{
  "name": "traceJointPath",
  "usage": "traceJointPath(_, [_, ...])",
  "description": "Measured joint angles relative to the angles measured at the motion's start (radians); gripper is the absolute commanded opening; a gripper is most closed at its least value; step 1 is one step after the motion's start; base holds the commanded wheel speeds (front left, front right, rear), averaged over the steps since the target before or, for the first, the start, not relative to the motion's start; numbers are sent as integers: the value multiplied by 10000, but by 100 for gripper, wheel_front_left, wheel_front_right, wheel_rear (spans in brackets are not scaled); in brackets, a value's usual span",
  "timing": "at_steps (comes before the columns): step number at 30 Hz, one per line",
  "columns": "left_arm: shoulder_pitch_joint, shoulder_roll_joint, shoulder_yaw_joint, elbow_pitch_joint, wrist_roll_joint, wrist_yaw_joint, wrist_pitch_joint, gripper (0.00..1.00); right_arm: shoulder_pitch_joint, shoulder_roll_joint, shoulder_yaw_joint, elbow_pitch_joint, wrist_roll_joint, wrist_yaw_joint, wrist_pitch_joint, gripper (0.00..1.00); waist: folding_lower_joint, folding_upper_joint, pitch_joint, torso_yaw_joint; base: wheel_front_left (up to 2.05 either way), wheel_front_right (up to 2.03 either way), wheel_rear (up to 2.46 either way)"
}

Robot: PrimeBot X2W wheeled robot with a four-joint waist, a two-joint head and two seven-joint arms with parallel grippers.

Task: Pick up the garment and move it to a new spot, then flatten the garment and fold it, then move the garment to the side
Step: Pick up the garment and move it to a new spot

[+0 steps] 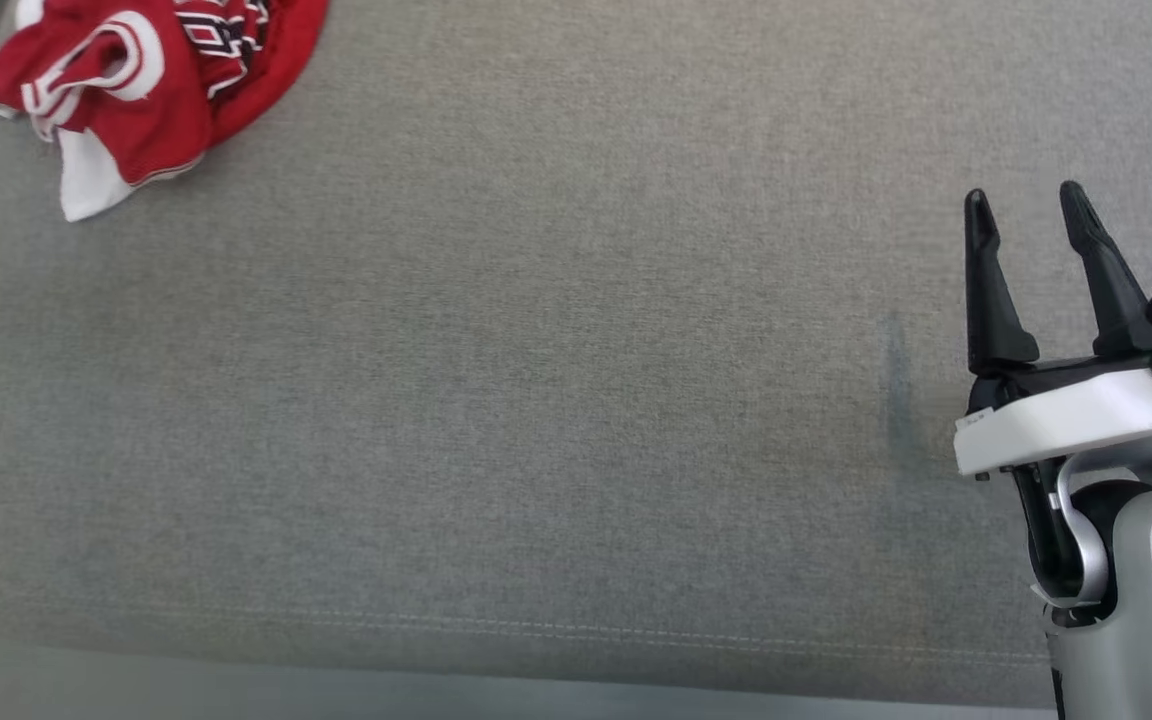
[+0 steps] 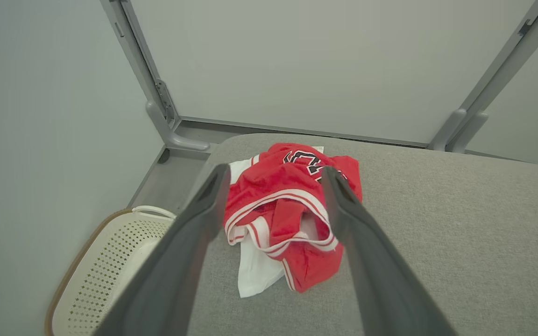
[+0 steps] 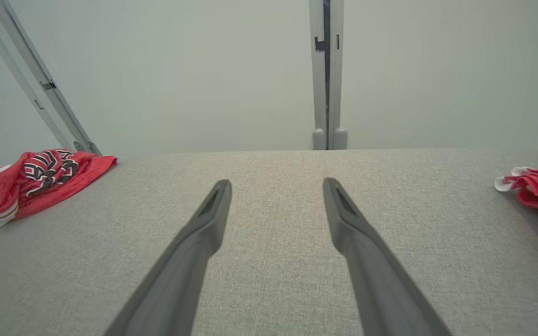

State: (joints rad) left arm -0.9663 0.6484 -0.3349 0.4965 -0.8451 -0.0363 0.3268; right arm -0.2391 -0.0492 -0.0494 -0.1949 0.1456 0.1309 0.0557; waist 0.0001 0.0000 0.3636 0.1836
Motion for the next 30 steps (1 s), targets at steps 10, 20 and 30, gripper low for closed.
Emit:
traceJointPath(10, [-337,-399,-121,1384,-349,-173,314,100,-93,-6,-96,-374,-92,0,17,100,1,0,1521,-995,0,0,0])
traceJointPath(20, [-508,-523,-290,2447,-232,8,222,100,-103,-25,29,-518,-159,0,107,100,1,0,2306,-1420,0,0,0])
traceJointPath(30, [-649,-621,-468,3078,-138,-23,142,0,-127,-86,27,-485,-157,0,132,100,1,0,2330,-1438,0,0,0])
